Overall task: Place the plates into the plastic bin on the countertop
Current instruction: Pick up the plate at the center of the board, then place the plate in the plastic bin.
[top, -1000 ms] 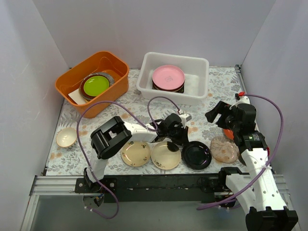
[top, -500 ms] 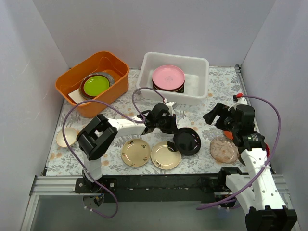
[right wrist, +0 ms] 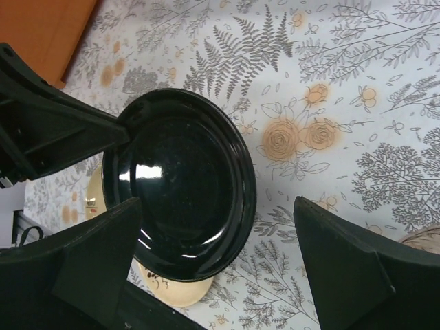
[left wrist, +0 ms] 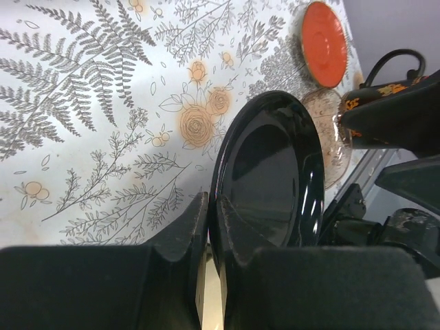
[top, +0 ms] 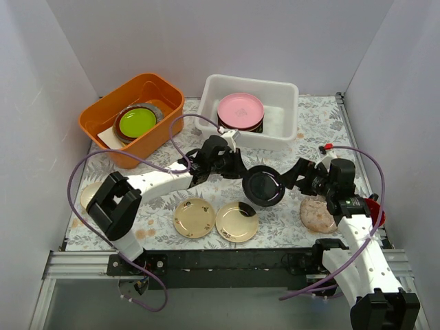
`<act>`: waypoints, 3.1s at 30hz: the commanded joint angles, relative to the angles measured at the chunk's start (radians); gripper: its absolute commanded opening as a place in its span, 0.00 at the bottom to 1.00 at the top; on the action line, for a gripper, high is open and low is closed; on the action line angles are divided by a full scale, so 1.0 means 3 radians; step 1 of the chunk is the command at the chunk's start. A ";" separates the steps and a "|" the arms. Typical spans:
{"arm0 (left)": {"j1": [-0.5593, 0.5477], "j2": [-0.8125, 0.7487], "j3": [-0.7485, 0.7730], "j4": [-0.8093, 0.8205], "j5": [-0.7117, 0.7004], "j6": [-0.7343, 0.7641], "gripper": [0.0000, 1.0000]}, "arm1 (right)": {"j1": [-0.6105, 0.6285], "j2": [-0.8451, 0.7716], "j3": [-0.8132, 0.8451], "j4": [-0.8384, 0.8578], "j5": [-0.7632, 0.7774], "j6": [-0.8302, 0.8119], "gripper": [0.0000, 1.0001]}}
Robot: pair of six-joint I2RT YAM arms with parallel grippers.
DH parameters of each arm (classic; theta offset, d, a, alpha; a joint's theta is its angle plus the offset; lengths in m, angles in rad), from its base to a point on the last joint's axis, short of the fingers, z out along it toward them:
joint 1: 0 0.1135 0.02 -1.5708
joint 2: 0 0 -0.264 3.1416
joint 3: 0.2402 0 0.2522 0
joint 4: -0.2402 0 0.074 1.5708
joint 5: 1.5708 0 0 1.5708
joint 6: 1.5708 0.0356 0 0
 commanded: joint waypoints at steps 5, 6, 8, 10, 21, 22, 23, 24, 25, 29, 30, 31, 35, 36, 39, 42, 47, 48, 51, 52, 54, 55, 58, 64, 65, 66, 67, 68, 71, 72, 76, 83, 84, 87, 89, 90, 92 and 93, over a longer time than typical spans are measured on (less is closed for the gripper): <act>0.0199 -0.0556 -0.0049 0.0054 0.0061 -0.0122 0.00 | -0.0017 0.0035 -0.0147 0.0532 -0.0463 0.0146 0.97; 0.0204 -0.0572 -0.0034 0.0054 0.0076 -0.0127 0.00 | -0.0012 0.0035 -0.0177 0.0579 -0.0524 0.0171 0.96; 0.0214 -0.0582 -0.0024 0.0070 0.0143 -0.0157 0.00 | -0.0017 0.0030 -0.0290 0.0752 -0.0595 0.0283 0.94; 0.0214 -0.0567 -0.0029 0.0136 0.0235 -0.0208 0.00 | -0.0012 0.0035 -0.0432 0.0926 -0.0744 0.0391 0.91; 0.0214 -0.0495 -0.0095 0.0295 0.0388 -0.0275 0.00 | -0.0017 -0.0108 -0.0679 0.1463 -0.0821 0.0734 0.67; 0.0214 -0.0490 -0.0100 0.0310 0.0394 -0.0275 0.00 | -0.0012 -0.0108 -0.0679 0.1519 -0.0831 0.0749 0.63; 0.0214 -0.0490 -0.0106 0.0315 0.0404 -0.0275 0.00 | -0.0017 -0.0108 -0.0684 0.1535 -0.0836 0.0759 0.53; 0.0214 -0.0485 -0.0111 0.0315 0.0419 -0.0275 0.00 | -0.0012 -0.0108 -0.0694 0.1550 -0.0836 0.0775 0.49; 0.0214 -0.0480 -0.0111 0.0315 0.0429 -0.0280 0.00 | -0.0017 -0.0108 -0.0699 0.1576 -0.0846 0.0795 0.47; 0.0214 -0.0485 -0.0152 0.0341 0.0440 -0.0290 0.00 | -0.0017 -0.0118 -0.0730 0.1653 -0.0877 0.0811 0.28; 0.0214 -0.0485 -0.0167 0.0346 0.0440 -0.0290 0.00 | -0.0017 -0.0118 -0.0730 0.1658 -0.0892 0.0816 0.26; 0.0214 -0.0485 -0.0177 0.0351 0.0435 -0.0295 0.00 | -0.0012 -0.0113 -0.0735 0.1653 -0.0892 0.0816 0.23; 0.0214 -0.0500 -0.0198 0.0351 0.0409 -0.0280 0.00 | -0.0017 -0.0113 -0.0740 0.1673 -0.0913 0.0816 0.06; 0.0214 -0.0520 -0.0198 0.0315 0.0389 -0.0270 0.00 | -0.0017 -0.0113 -0.0740 0.1683 -0.0913 0.0821 0.04; 0.0214 -0.0577 -0.0187 0.0213 0.0297 -0.0224 0.03 | -0.0017 -0.0113 -0.0710 0.1673 -0.0903 0.0806 0.01; 0.0214 -0.0628 -0.0162 0.0096 0.0164 -0.0158 0.09 | -0.0012 -0.0108 -0.0633 0.1556 -0.0867 0.0719 0.01; 0.0214 -0.0689 -0.0065 -0.0119 -0.0010 -0.0025 0.36 | -0.0017 -0.0088 -0.0556 0.1474 -0.0816 0.0652 0.01; 0.0214 -0.0689 -0.0044 -0.0185 -0.0051 -0.0009 0.52 | -0.0017 -0.0082 -0.0531 0.1469 -0.0805 0.0642 0.01; 0.0214 -0.0715 0.0007 -0.0272 -0.0112 0.0021 0.74 | -0.0017 -0.0052 -0.0475 0.1459 -0.0775 0.0627 0.01; 0.0214 -0.0735 0.0012 -0.0283 -0.0138 0.0022 0.77 | -0.0017 -0.0021 -0.0454 0.1448 -0.0760 0.0606 0.01; 0.0214 -0.0807 -0.0003 -0.0329 -0.0220 0.0022 0.79 | -0.0017 0.0015 -0.0403 0.1423 -0.0729 0.0581 0.01; 0.0214 -0.0832 -0.0003 -0.0344 -0.0286 0.0037 0.82 | -0.0012 0.0060 -0.0352 0.1428 -0.0724 0.0575 0.01; 0.0214 -0.0904 0.0048 -0.0497 -0.0444 0.0119 0.85 | -0.0012 0.0163 -0.0240 0.1459 -0.0698 0.0550 0.01; 0.0214 -0.1037 0.0094 -0.0870 -0.0777 0.0267 0.93 | -0.0012 0.0403 -0.0035 0.1520 -0.0662 0.0509 0.01; 0.0214 -0.1047 0.0109 -0.0927 -0.0934 0.0303 0.95 | -0.0012 0.0429 0.0011 0.1540 -0.0667 0.0509 0.01; 0.0214 -0.1057 0.0104 -0.1034 -0.0981 0.0323 0.95 | -0.0017 0.0500 0.0042 0.1561 -0.0667 0.0509 0.01; 0.0214 -0.1093 0.0094 -0.1080 -0.1022 0.0333 0.96 | -0.0017 0.0531 0.0073 0.1571 -0.0662 0.0504 0.01; 0.0214 -0.1109 0.0074 -0.1121 -0.1078 0.0339 0.98 | -0.0012 0.0577 0.0113 0.1576 -0.0662 0.0499 0.01; 0.0214 -0.1200 -0.0023 -0.1249 -0.1217 0.0329 0.98 | -0.0012 0.0746 0.0297 0.1586 -0.0642 0.0473 0.01; 0.0214 -0.1231 -0.0074 -0.1265 -0.1227 0.0323 0.98 | -0.0017 0.0842 0.0409 0.1581 -0.0632 0.0473 0.01; 0.0214 -0.1385 -0.0294 -0.1229 -0.1110 0.0298 0.98 | -0.0017 0.1164 0.0772 0.1479 -0.0519 0.0448 0.01; 0.0214 -0.1492 -0.0550 -0.1219 -0.1023 0.0201 0.98 | -0.0017 0.1911 0.1601 0.1556 -0.0473 0.0524 0.01; 0.0214 -0.1512 -0.0606 -0.1224 -0.1013 0.0185 0.98 | -0.0017 0.2104 0.1733 0.1500 -0.0458 0.0534 0.01; 0.0209 -0.1553 -0.0693 -0.1224 -0.0982 0.0129 0.98 | -0.0012 0.2483 0.2204 0.1449 -0.0448 0.0535 0.01; 0.0209 -0.1625 -0.0780 -0.1224 -0.0972 0.0088 0.98 | -0.0017 0.2663 0.2515 0.1408 -0.0442 0.0540 0.01; 0.0209 -0.1656 -0.0806 -0.1224 -0.0967 0.0068 0.98 | -0.0012 0.2825 0.2603 0.1397 -0.0442 0.0555 0.01; 0.0209 -0.1727 -0.0888 -0.1224 -0.0956 0.0042 0.98 | -0.0012 0.2975 0.2833 0.1382 -0.0432 0.0575 0.01; 0.0209 -0.1753 -0.0913 -0.1224 -0.0956 0.0032 0.98 | -0.0007 0.3107 0.2910 0.1382 -0.0422 0.0591 0.01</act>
